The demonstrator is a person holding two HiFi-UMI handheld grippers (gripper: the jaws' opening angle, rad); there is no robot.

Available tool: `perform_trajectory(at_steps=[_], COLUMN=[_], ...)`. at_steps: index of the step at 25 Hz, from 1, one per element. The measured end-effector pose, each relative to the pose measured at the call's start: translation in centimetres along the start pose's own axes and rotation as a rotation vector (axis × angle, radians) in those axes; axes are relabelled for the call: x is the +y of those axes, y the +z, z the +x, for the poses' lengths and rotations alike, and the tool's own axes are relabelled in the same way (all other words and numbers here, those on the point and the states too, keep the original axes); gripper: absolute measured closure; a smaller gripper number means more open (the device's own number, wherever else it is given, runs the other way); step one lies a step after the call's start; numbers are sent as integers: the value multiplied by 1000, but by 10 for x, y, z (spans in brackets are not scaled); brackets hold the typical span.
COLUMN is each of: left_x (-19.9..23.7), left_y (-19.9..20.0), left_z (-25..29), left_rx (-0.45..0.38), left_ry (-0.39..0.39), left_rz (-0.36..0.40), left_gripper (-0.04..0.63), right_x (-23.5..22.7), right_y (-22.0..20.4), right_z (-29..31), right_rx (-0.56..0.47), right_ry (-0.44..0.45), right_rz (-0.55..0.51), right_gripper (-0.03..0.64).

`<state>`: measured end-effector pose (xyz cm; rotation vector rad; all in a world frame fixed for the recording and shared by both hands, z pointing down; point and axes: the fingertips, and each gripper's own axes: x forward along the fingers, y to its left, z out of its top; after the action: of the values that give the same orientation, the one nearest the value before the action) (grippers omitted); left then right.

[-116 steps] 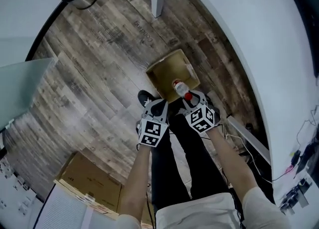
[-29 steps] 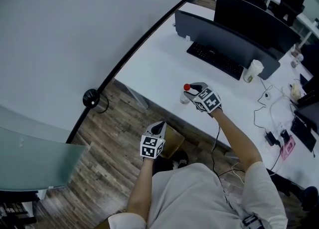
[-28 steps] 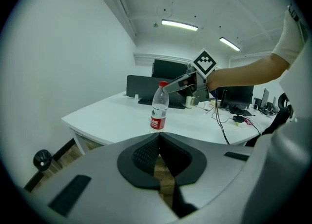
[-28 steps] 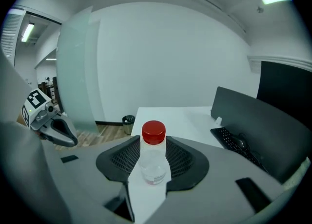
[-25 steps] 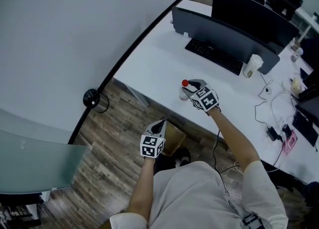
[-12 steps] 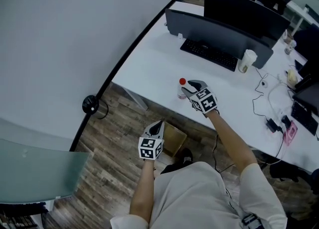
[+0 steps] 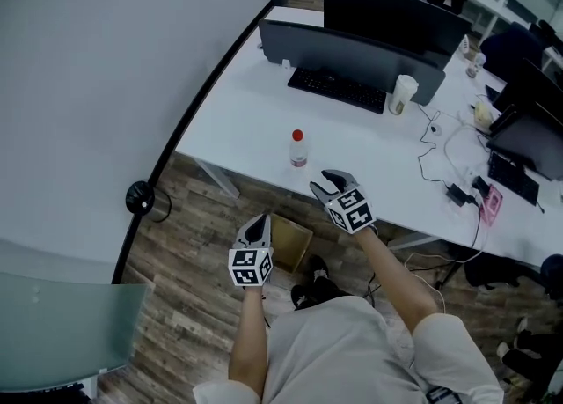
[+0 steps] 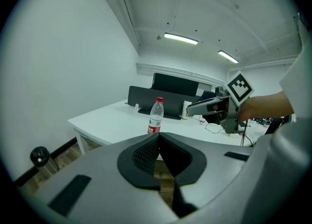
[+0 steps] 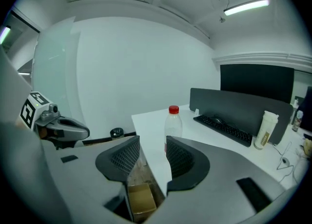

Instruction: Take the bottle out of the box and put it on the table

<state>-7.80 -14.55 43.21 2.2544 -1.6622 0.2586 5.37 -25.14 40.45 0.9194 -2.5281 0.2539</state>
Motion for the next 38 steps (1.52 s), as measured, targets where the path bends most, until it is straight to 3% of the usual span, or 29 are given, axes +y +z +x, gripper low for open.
perform_trajectory(at_steps=[16, 22, 29, 38], left_x=[-22, -24, -28, -22], left_y=[-19, -27, -31, -34], left_z=[-60, -80, -85, -83], left_rx=[-49, -59, -61, -69], left_ry=[26, 33, 13, -10], left_rz=[-1, -14, 40, 42], left_gripper=[580, 581, 580, 580], right_x=[83, 101, 101, 107], right_y=[-91, -86, -80, -83], right_z=[-76, -92, -95, -84], right_rx=[-32, -92, -119, -110], right_ry=[-115, -121, -144, -146], right_rz=[159, 205, 192, 161], right_gripper=[420, 458, 499, 538])
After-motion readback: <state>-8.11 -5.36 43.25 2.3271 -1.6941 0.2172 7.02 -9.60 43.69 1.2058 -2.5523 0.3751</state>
